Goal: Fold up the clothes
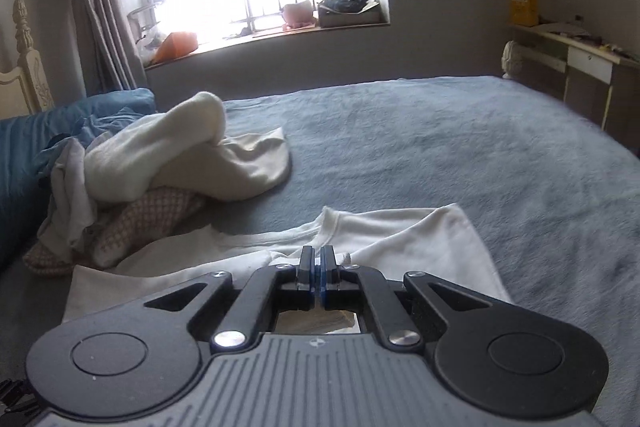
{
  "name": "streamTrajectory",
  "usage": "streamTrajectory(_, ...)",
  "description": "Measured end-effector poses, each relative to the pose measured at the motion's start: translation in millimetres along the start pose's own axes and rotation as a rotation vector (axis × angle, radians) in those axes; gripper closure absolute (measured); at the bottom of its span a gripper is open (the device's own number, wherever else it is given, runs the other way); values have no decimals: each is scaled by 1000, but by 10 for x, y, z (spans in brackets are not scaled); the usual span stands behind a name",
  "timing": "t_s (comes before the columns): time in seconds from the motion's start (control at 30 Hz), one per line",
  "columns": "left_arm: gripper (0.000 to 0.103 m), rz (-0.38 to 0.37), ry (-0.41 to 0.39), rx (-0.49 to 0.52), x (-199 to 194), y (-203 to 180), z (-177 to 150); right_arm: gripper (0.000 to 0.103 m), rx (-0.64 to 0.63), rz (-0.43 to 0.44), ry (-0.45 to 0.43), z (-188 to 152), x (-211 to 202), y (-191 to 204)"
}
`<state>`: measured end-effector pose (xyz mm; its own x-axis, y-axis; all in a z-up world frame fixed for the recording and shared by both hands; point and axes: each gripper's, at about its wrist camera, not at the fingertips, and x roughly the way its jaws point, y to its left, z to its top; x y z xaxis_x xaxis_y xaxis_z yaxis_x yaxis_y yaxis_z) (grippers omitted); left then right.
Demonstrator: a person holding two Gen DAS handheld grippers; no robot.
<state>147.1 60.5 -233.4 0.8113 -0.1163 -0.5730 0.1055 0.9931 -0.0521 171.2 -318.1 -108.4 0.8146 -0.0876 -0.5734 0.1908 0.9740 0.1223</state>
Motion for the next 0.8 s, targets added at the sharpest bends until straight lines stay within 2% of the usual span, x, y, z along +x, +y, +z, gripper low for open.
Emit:
streamTrajectory(0.27, 60, -5, -9, 47, 74, -107, 59, 101, -96, -100, -50, 112, 2, -169)
streamTrajectory(0.4, 60, -19, -5, 64, 53, -166, 29, 101, -135, -147, -58, 20, 27, -260)
streamTrajectory(0.6, 60, -27, -3, 89, 44, -225, 20, 101, -146, -208, 66, -323, 432, -453)
streamTrajectory(0.67, 60, -34, -3, 90, 37, -239, 32, 101, -126, -197, 38, -237, 420, -452)
streamTrajectory(0.8, 60, -47, -6, 94, 1, -286, 39, 101, -168, -179, -83, 33, 222, -337)
